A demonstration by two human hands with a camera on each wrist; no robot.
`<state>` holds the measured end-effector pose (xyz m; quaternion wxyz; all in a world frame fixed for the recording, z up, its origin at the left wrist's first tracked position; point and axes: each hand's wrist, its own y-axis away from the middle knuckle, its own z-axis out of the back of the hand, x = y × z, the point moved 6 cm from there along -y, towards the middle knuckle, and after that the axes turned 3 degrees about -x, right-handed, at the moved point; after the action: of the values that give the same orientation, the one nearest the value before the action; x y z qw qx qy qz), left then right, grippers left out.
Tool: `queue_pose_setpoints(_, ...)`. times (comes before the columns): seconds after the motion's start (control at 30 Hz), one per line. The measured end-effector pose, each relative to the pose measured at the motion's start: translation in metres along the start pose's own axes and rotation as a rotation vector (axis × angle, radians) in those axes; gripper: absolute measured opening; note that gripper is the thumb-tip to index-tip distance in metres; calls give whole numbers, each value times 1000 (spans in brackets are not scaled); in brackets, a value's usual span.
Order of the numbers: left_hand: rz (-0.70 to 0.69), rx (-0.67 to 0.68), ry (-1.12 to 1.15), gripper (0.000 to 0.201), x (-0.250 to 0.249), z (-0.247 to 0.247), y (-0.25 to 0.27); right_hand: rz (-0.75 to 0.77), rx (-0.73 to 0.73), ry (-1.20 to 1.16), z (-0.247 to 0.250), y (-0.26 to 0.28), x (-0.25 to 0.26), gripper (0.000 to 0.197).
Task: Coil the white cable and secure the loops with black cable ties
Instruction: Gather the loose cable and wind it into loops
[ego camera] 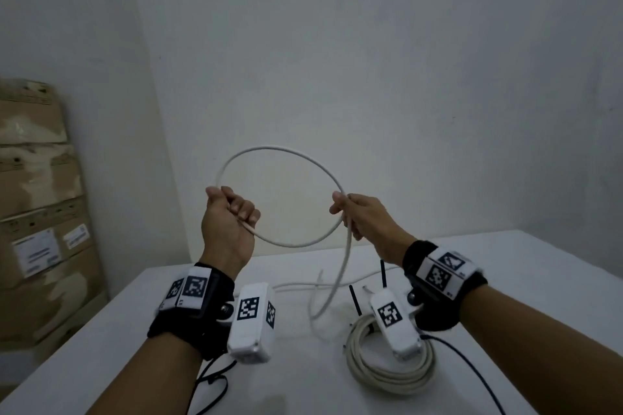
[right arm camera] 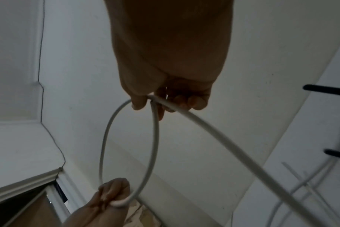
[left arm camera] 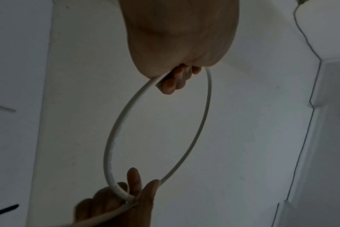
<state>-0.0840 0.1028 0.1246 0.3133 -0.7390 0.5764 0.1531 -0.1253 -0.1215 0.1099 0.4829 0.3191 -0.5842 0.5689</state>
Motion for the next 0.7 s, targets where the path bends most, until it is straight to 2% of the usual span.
queue_pose_setpoints(0.07,9,-41,64,47,6,4,-3,-58,-23,-83,-5,6,-11,42)
queue_pose_setpoints(0.2,14,-124,129,47,18,10,-4,-243,65,-259,-22,22,-32,50)
queue_pose_setpoints(0.33,36,-225,118,47,30,26,-3,-285,104,-415,-26,25,-31,45)
queue_pose_setpoints(0.47,67,-296,-29,43,40,42,3,-236,102,-561,-23,19,-19,33)
queue_pose_setpoints(0.5,77,-305,-107,37,44,46,6,-214,96,-543,-23,16,-17,34)
queue_pose_setpoints(0.57,85,-297,-342,13,52,50,12,-160,78,-425,-22,12,-11,35)
queue_pose_setpoints(0.6,86,-292,-504,20,55,53,15,-131,77,-359,-23,10,-7,36)
queue_pose_setpoints(0.7,41,-243,-992,81,58,55,25,-77,82,-265,-26,6,5,37)
